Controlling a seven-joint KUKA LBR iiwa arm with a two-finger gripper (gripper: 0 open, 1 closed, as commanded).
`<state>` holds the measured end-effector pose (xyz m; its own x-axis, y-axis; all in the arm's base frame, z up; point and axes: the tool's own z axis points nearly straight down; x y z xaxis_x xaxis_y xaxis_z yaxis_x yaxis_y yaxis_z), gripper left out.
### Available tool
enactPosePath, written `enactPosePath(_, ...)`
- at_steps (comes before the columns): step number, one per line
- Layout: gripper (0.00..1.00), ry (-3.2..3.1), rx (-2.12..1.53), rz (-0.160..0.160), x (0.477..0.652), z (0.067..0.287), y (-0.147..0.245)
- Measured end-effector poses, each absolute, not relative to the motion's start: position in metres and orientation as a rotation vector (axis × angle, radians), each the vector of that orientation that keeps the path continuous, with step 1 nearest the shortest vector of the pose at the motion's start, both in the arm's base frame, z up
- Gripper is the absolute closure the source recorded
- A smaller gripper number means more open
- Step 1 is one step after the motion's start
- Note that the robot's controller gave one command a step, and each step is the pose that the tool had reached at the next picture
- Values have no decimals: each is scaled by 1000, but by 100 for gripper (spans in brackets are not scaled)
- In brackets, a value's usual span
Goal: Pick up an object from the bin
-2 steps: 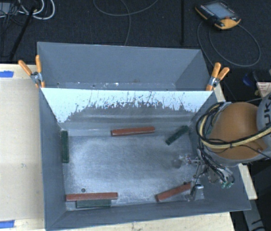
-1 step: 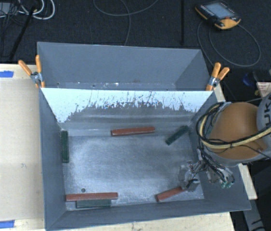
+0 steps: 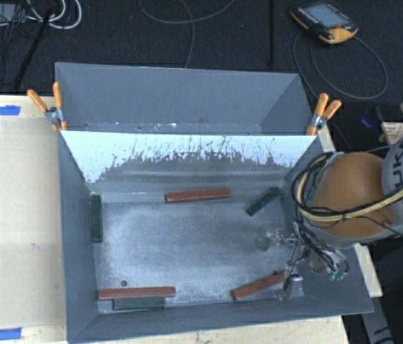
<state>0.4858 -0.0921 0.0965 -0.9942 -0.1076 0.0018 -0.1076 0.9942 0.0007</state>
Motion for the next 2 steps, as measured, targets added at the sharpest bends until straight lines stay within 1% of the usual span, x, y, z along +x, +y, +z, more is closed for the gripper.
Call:
enactPosePath(1, 0, -3135, 169, -1, 486, 97, -92)
enactPosePath(2, 0, -3123, 299, -3, 487, 106, -91)
